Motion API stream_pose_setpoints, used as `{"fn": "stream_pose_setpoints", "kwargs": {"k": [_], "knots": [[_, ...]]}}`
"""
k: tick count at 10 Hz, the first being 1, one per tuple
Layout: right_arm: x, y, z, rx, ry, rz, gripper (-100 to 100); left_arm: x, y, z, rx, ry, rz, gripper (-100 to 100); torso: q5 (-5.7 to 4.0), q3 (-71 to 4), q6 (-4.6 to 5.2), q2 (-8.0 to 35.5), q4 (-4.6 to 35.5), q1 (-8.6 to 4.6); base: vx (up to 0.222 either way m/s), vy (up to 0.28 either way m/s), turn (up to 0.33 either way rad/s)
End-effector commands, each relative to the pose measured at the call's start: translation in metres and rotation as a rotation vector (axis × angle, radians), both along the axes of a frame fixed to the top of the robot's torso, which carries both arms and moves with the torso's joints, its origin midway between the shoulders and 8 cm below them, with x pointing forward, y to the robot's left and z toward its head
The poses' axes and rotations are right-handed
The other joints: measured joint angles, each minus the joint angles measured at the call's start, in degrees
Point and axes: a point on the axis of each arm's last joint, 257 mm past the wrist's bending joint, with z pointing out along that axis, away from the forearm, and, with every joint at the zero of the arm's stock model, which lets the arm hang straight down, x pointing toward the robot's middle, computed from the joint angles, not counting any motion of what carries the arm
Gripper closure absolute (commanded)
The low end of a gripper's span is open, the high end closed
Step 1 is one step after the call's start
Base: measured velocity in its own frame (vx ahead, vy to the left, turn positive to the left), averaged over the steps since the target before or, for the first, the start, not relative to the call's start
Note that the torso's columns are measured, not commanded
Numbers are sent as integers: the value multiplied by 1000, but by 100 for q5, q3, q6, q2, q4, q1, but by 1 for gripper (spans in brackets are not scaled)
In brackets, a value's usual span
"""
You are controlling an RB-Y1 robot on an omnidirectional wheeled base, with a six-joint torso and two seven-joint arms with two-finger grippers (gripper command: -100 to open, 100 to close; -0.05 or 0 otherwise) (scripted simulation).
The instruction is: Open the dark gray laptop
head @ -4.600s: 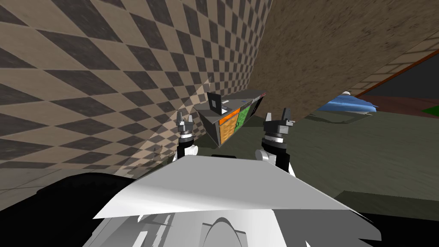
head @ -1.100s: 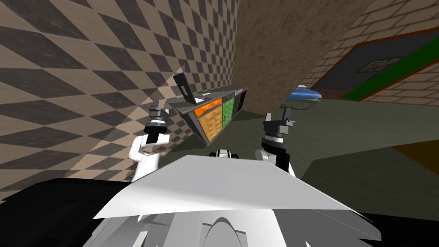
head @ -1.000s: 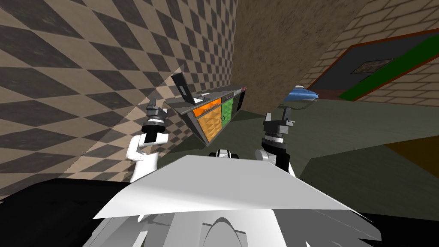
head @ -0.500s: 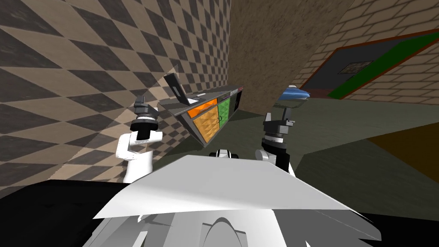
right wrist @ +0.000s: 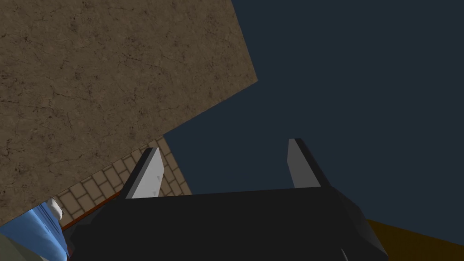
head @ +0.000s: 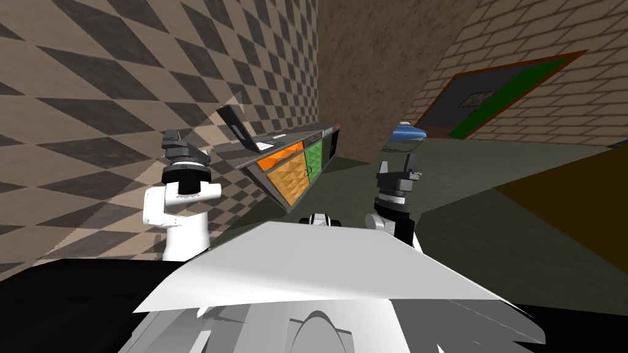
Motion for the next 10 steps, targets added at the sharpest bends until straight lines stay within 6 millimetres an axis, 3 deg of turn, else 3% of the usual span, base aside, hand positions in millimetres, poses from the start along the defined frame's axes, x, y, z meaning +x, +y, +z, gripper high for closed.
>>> {"fn": "stream_pose_setpoints", "kwargs": {"k": [1, 4, 5, 6, 7, 10], "knots": [[0, 0, 0, 0, 0, 0, 0, -17, 30, 6, -56, -21, 72, -100, -1, -1, 3, -1, 0, -5, 22, -67, -89], [0, 0, 0, 0, 0, 0, 0, -46, 70, 23, -139, -84, 166, -100, 0, -2, 0, -2, -1, 1, 31, -72, -180], [0, 0, 0, 0, 0, 0, 0, -48, 74, 20, -152, -79, 178, -100, -3, -3, 6, -4, -1, -10, 29, -71, -87], [0, 0, 0, 0, 0, 0, 0, -63, 91, 27, -193, -116, 218, -100, -1, -1, -2, -1, 0, -3, 35, -75, -167], [0, 0, 0, 0, 0, 0, 0, -64, 94, 25, -204, -112, 228, -100, -1, 0, 3, 0, 0, -4, 33, -55, -120], [0, 0, 0, 0, 0, 0, 0, -95, 126, 34, -293, -190, 303, -100, -1, 0, -2, 0, 0, -1, 33, -67, -170]]}}
